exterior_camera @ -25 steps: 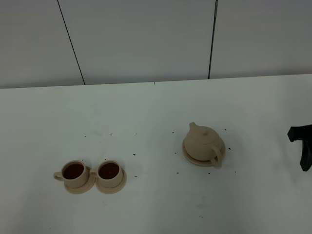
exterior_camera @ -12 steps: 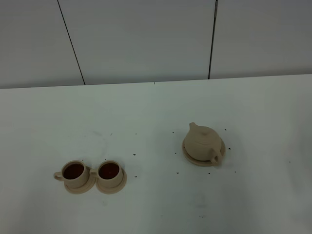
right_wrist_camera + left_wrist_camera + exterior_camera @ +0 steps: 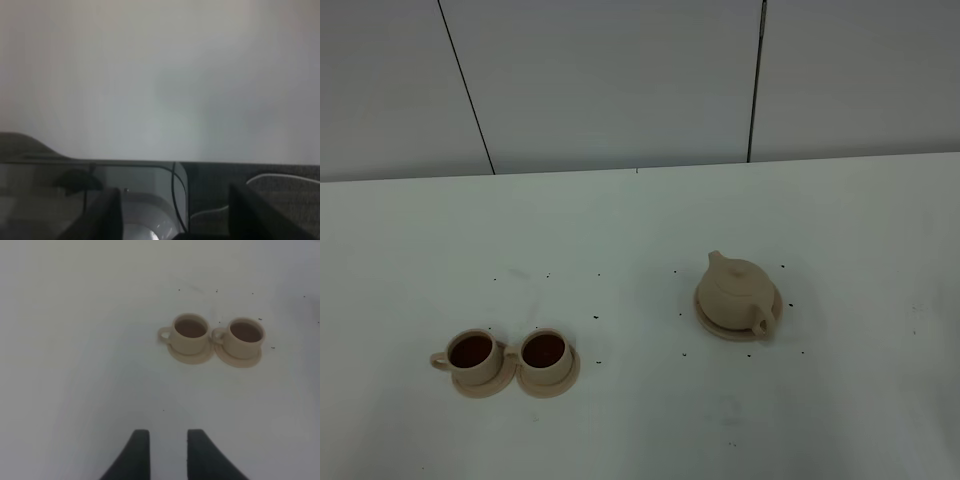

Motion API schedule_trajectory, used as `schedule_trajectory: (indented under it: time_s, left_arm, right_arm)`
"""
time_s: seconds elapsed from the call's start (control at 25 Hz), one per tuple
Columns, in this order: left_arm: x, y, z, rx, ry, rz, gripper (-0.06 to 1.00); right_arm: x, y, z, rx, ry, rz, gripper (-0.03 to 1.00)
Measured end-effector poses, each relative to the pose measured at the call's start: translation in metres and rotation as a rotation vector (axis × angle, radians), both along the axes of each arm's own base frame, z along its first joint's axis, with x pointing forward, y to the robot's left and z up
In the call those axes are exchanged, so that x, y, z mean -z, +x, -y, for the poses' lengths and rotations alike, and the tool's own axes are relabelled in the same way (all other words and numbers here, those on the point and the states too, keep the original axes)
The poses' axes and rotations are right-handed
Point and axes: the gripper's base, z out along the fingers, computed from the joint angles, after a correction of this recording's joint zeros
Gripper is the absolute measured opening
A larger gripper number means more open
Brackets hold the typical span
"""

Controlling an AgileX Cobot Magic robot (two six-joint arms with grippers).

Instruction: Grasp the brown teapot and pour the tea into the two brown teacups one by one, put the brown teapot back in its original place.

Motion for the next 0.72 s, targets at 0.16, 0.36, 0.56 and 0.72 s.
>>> schedule_trajectory:
  time_s: [0.16,0.36,0.56,0.72]
  left_arm:
    - [0.000,0.000,0.000,0.000,0.000,0.000,0.25]
    - [0.000,0.000,0.000,0.000,0.000,0.000,0.25]
    - [0.000,0.000,0.000,0.000,0.000,0.000,0.25]
    - [0.000,0.000,0.000,0.000,0.000,0.000,0.25]
  right_arm:
    - [0.007,-0.017,0.001,-0.005,-0.009,0.062,0.46]
    - [0.000,-0.030,0.001,-0.005,-0.019,0.186,0.46]
    - [-0.005,-0.041,0.002,-0.003,-0.025,0.261,0.44]
    - [-0.008,-0.047,0.002,0.001,-0.031,0.309,0.43]
